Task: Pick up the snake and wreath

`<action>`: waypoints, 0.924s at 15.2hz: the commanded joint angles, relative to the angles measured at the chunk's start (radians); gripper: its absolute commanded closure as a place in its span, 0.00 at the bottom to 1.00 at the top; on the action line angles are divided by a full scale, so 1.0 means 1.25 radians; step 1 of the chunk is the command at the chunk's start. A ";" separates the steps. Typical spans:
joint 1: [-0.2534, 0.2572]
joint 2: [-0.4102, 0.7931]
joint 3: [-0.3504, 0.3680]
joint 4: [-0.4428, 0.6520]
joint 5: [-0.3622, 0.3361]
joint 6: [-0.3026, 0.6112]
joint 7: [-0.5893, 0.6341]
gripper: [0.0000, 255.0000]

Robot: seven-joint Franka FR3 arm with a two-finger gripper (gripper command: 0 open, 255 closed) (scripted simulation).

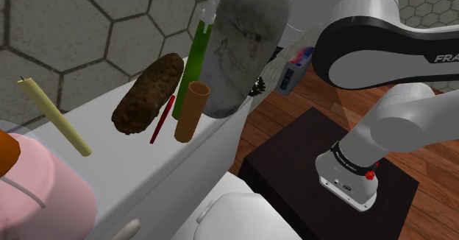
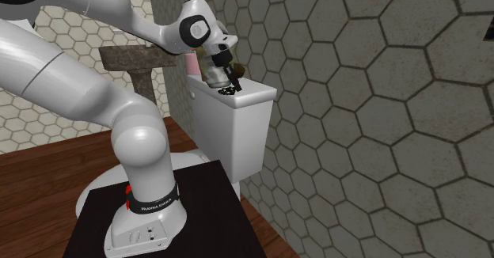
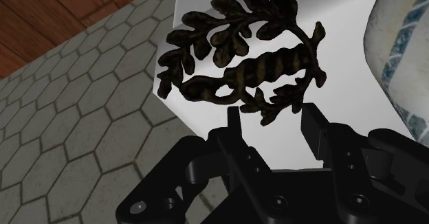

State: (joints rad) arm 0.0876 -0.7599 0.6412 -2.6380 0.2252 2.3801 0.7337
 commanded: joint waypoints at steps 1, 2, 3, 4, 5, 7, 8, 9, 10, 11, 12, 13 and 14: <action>0.000 0.000 0.000 0.000 0.000 0.000 0.000 1.00; 0.000 0.000 0.001 0.001 0.000 -0.001 0.002 1.00; 0.001 -0.004 -0.003 0.009 -0.001 -0.013 -0.001 1.00; 0.000 -0.007 -0.008 0.018 -0.003 -0.024 -0.003 1.00; 0.000 -0.010 -0.012 0.026 -0.005 -0.036 -0.005 1.00; -0.001 -0.015 -0.021 0.044 -0.008 -0.058 -0.008 1.00; -0.001 -0.017 -0.025 0.053 -0.010 -0.069 -0.010 1.00; -0.002 -0.019 -0.029 0.062 -0.012 -0.080 -0.012 1.00; -0.002 -0.020 -0.033 0.071 -0.013 -0.091 -0.014 1.00; -0.003 -0.022 -0.037 0.080 -0.015 -0.102 -0.015 1.00; -0.004 -0.023 -0.041 0.090 -0.017 -0.113 -0.017 1.00; -0.005 -0.024 -0.044 0.099 -0.019 -0.123 -0.019 1.00; -0.006 -0.025 -0.048 0.109 -0.021 -0.134 -0.020 1.00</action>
State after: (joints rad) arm 0.0809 -0.7885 0.5869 -2.5115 0.2013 2.2260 0.7113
